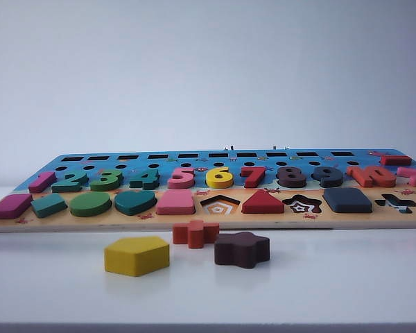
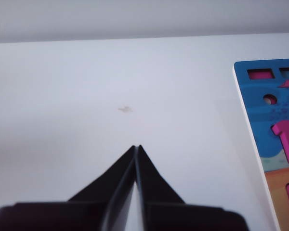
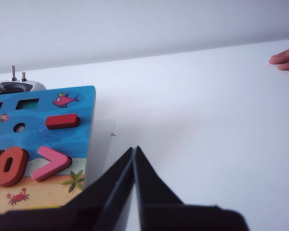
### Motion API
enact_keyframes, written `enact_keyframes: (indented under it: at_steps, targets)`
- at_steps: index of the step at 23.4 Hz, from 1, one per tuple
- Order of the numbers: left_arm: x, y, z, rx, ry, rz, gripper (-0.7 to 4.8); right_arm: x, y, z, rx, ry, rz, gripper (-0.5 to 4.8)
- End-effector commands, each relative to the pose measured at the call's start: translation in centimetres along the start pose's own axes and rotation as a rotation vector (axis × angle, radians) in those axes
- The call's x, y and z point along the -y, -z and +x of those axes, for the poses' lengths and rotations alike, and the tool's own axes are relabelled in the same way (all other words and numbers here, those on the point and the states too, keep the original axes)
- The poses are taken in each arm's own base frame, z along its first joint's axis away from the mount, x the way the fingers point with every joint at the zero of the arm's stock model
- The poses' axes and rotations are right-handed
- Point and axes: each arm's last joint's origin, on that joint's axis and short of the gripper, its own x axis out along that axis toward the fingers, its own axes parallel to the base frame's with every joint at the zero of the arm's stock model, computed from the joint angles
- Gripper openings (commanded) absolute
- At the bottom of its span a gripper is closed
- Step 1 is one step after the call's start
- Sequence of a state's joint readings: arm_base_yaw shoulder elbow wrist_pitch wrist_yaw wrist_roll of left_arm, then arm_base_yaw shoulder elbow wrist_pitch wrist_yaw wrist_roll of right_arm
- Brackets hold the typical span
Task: Insert the cube into the slot.
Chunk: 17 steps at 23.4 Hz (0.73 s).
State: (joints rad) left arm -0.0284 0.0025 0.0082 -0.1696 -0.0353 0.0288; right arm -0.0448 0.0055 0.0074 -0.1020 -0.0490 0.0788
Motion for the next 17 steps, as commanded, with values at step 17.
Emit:
enact_keyframes:
  at_steps: [17]
  targets:
    - [0.0,0.17,0.03,-0.01,0.006,-0.003,0.07,-0.01,-0.12,-0.02,0.013,0.0,0.002,-0.04]
